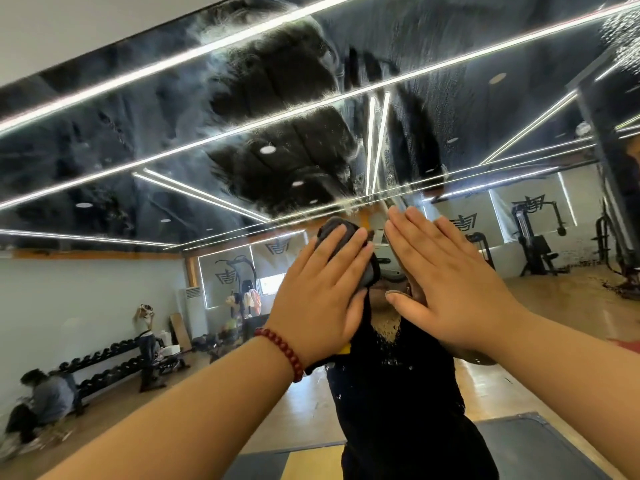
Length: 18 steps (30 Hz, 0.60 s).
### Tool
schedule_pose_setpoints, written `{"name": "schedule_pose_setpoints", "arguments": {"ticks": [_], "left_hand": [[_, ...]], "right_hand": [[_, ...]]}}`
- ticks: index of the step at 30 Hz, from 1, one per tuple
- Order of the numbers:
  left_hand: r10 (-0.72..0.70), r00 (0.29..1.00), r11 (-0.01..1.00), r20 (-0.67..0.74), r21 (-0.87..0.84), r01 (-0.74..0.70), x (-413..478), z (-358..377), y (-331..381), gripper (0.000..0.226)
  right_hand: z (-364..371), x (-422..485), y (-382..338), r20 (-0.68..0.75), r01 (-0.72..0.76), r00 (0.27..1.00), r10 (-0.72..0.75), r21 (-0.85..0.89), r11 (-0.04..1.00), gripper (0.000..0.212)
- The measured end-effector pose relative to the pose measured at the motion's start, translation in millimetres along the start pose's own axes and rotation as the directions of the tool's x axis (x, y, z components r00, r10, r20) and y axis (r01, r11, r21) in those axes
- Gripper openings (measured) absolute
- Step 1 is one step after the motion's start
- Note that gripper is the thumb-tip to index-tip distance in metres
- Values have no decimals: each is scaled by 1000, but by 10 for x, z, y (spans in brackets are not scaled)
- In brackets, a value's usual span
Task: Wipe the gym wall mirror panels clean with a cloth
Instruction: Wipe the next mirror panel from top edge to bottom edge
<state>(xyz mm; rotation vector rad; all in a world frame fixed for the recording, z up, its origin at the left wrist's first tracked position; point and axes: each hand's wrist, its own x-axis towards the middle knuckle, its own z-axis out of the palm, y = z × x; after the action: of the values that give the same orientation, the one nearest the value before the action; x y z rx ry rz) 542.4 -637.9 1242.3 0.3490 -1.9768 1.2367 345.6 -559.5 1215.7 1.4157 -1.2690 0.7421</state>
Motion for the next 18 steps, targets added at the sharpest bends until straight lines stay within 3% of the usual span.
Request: {"name": "schedule_pose_setpoints", "arguments": {"ticks": [2,5,7,9,14,16,18], "left_hand": [[-53,999,998,-9,22,54,-5,-18,-105,56],[-300,954,953,-14,27,300,87,-98,-346,62],[-392,920,920,-8,18,392,74,-76,-356,63],[-348,937,937,8,16,348,-63,-5,-159,64],[-21,996,997,86,78,15,-507,108,134,60],[-4,998,996,55,90,-1,-496,90,8,59],[-116,993,992,17,55,115,-432,77,-52,58]], "right_hand": [[10,-74,-38,15,-16,1000,16,10,1000,83],[37,-204,-88,41,-10,999,11,-1,1000,84],[63,-291,-126,47,-8,999,9,-14,1000,84],[77,-342,-171,33,-15,999,16,-21,1000,84],[97,-359,-233,19,-52,998,53,-21,998,83],[101,-357,-230,18,-49,999,50,-29,998,84],[102,-355,-227,22,-46,999,47,-40,998,84]]}}
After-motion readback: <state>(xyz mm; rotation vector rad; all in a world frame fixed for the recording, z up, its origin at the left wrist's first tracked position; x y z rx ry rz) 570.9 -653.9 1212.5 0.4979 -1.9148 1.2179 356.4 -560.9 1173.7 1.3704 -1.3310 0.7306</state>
